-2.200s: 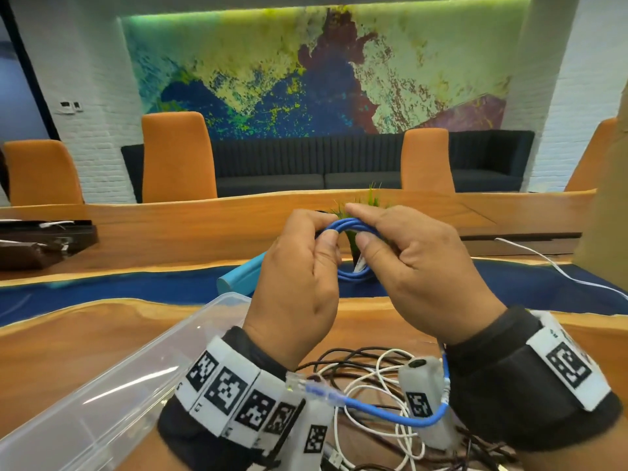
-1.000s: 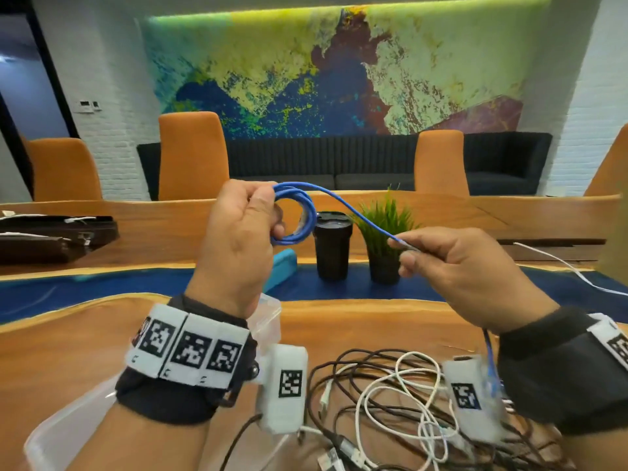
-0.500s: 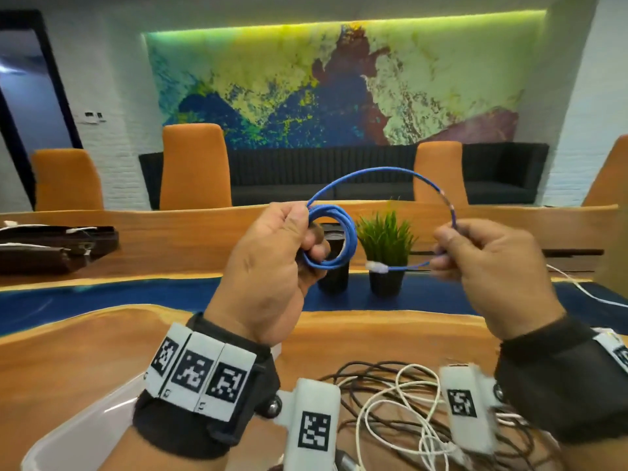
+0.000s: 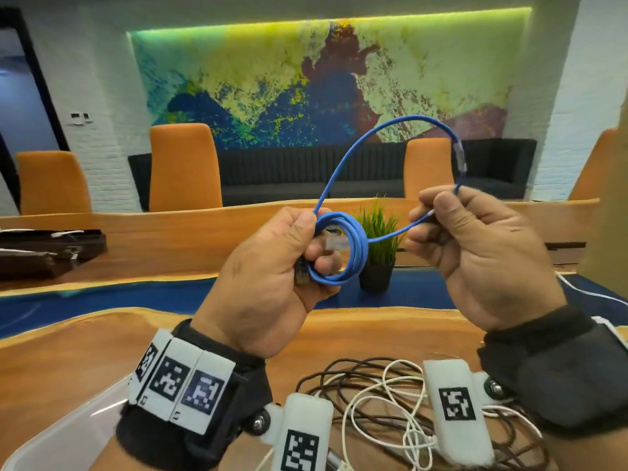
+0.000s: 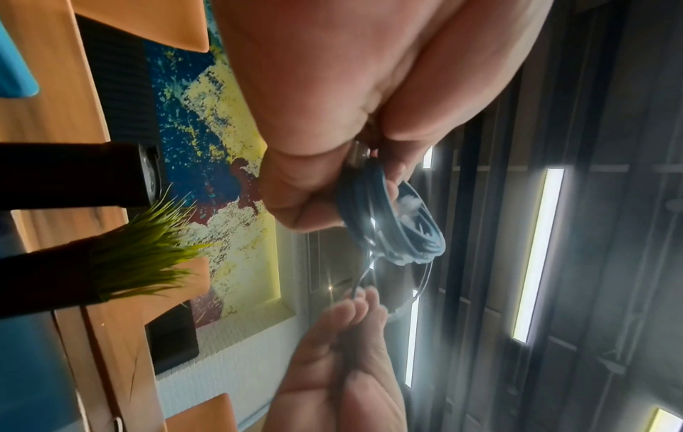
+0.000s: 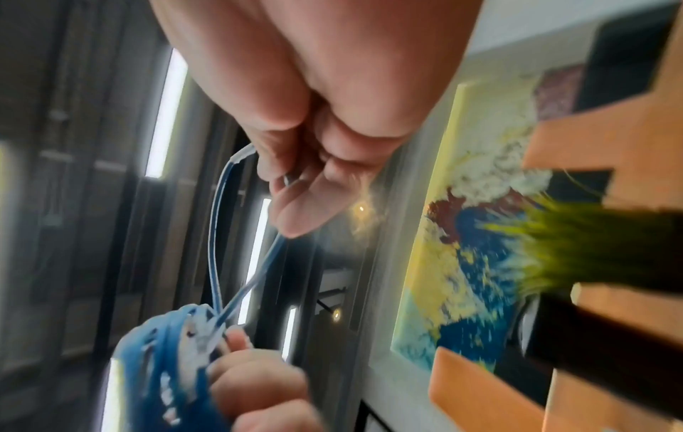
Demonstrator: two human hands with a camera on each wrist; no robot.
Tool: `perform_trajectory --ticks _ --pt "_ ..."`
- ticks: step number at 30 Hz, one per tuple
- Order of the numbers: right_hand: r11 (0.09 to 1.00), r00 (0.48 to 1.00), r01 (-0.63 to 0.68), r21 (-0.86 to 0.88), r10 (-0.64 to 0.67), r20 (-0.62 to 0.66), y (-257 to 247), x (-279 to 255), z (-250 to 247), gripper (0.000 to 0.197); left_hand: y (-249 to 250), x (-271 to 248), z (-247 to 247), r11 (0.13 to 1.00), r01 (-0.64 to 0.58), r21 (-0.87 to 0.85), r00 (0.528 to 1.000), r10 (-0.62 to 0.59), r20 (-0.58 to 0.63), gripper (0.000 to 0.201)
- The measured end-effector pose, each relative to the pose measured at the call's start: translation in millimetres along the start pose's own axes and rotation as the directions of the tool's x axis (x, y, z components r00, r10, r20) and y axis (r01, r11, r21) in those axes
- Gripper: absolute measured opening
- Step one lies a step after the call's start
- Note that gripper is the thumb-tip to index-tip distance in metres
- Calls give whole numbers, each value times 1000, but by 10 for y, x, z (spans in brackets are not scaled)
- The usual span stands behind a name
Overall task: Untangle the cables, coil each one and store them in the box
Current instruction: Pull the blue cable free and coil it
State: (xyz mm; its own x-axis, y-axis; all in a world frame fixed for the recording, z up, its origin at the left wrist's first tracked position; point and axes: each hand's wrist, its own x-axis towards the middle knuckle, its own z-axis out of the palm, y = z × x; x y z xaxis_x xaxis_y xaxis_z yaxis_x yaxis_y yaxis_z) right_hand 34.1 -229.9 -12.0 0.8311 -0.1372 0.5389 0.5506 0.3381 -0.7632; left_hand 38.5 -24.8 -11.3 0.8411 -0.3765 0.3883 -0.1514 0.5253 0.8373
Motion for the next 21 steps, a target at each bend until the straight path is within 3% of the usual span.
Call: perform_trajectory --ticks 2,5,7,9,13,16,19,21 --pt "980 984 -166 108 157 85 82 -59 90 22 -50 -1 22 1000 4 24 1000 -5 18 20" --pt "907 892 -405 112 365 266 233 -151 214 34 -134 13 22 995 -41 90 999 41 3 21" --pt "863 836 -493 109 435 334 304 -179 225 45 -173 31 -17 978 -124 166 992 125 3 15" --pt "827 790 -550 115 471 392 310 -199 220 43 -210 46 -54 944 -213 252 977 213 27 15" --pt "849 759 -514 -120 516 397 255 -251 259 24 -295 52 -78 822 -294 488 951 302 65 19" --pt "836 779 -525 -161 548 305 274 -265 349 22 -343 45 -73 811 -306 499 943 331 42 17" --pt "838 779 -519 -168 545 310 264 -272 380 23 -323 75 -125 780 -324 536 915 401 -31 18" --pt "844 811 -424 -330 516 278 232 -249 312 26 -226 109 -216 771 -336 540 885 455 -98 17"
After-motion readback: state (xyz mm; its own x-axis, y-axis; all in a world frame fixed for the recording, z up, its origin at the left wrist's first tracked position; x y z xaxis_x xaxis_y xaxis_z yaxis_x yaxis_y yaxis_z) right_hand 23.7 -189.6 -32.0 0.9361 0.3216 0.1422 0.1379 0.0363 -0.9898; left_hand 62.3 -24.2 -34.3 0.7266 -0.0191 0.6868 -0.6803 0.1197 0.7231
